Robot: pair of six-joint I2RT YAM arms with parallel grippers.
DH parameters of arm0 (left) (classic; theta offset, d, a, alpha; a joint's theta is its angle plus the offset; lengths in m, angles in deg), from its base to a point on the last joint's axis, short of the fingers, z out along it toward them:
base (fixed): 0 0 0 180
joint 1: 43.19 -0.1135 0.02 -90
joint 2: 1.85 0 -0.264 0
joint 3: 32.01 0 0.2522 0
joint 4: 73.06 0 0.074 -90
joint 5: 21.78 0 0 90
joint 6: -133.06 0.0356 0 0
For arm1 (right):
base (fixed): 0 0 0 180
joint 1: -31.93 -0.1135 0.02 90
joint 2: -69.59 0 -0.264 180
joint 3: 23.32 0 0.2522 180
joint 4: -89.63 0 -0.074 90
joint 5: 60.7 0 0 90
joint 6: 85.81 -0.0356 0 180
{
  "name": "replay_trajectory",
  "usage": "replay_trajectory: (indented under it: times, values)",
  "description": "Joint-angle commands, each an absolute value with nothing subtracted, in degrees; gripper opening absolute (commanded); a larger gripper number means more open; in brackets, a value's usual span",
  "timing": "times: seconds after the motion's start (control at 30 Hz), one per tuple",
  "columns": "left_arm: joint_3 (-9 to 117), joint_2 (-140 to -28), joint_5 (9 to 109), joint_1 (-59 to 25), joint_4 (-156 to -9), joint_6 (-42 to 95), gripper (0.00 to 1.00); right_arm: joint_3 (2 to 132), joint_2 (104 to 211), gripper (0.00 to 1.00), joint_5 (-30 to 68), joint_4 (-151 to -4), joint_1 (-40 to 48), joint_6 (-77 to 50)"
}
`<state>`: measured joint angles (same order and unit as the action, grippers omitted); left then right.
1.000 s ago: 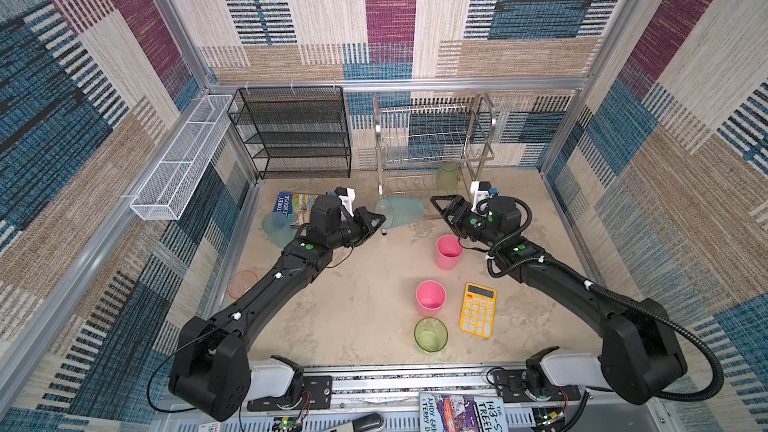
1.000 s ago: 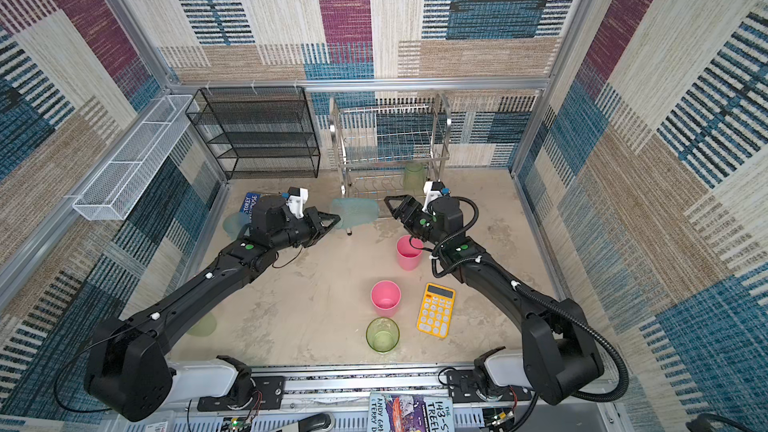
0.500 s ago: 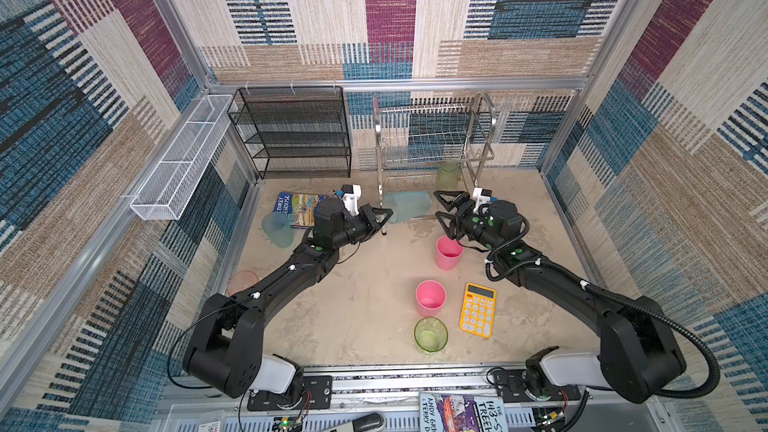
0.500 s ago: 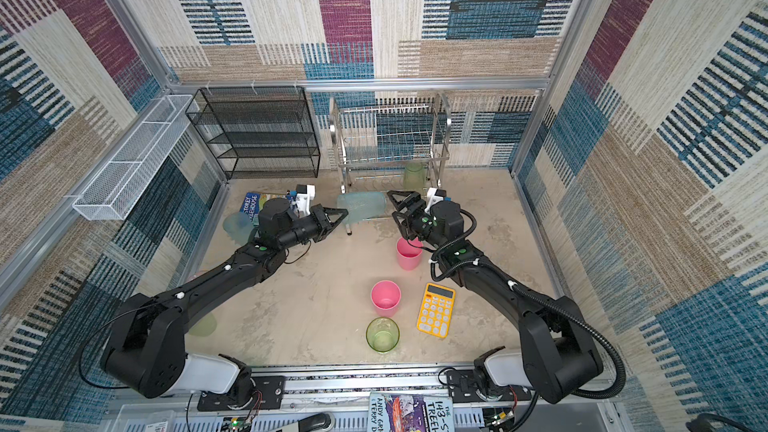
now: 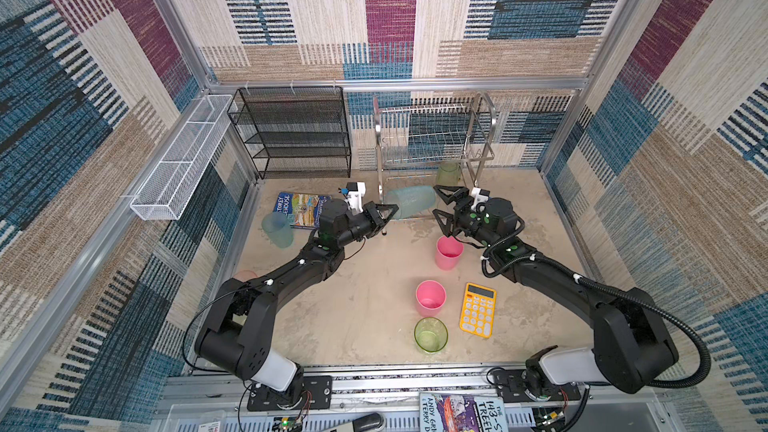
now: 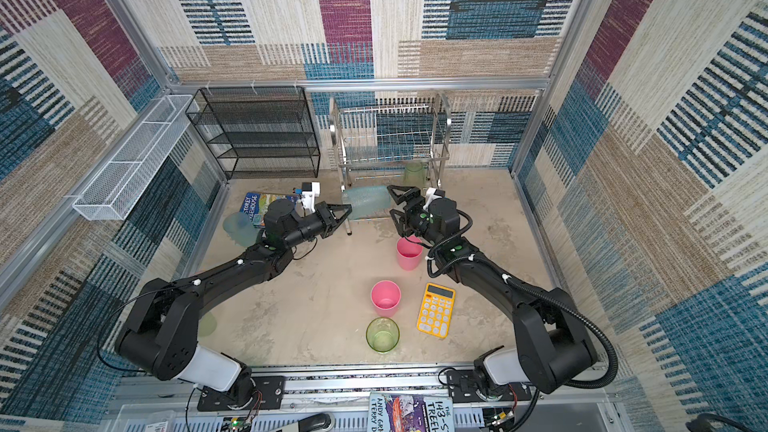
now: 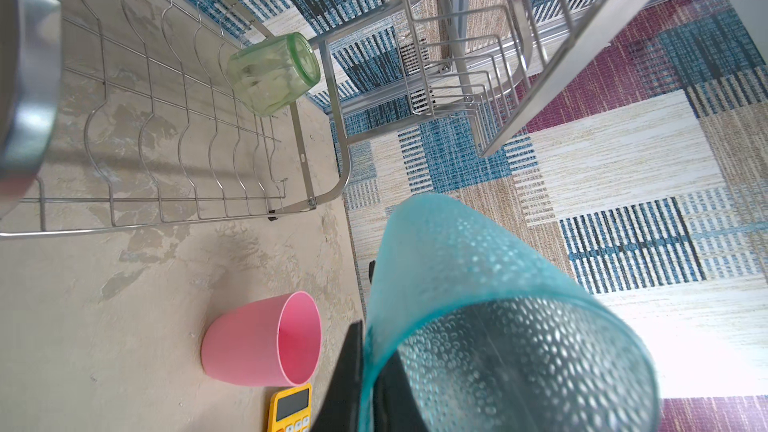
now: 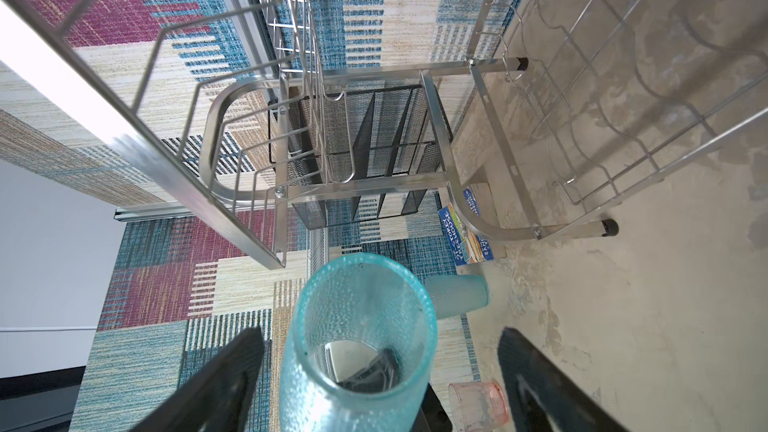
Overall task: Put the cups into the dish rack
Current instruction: 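Close the right gripper on the teal cup's body beside the left gripper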
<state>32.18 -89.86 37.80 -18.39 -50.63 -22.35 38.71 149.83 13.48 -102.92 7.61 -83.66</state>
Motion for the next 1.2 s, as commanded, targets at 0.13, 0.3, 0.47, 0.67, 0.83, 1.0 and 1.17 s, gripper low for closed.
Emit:
replay_trajectory:
  times: [0.13,0.3,0.47,0.67,0.83,1.0,1.17]
  values:
    - [33.5,-91.6,37.7,-16.4,-46.7,-22.2,0.06,40.2,150.4,0.94,14.6,-105.2,7.5,-84.7]
    - [34.2,-93.1,38.4,-15.1,-45.0,-22.5,0.06,40.5,150.8,0.94,14.7,-104.7,7.4,-84.7]
    - [35.0,-94.4,39.2,-13.7,-44.3,-22.6,0.06,40.4,150.7,0.93,15.0,-104.2,7.2,-84.6]
    - [35.5,-95.9,40.5,-12.7,-43.3,-22.6,0.06,40.4,150.2,0.91,16.3,-102.9,6.8,-84.6]
    - [35.6,-97.2,41.3,-12.2,-41.8,-22.9,0.06,39.9,150.2,0.87,16.8,-102.2,6.6,-84.5]
    - [35.5,-98.0,41.9,-11.7,-40.9,-22.9,0.07,39.2,150.1,0.80,17.4,-102.4,6.4,-84.7]
    - [35.6,-97.9,42.2,-11.7,-41.7,-22.1,0.08,38.9,149.9,0.74,18.1,-102.3,6.4,-84.4]
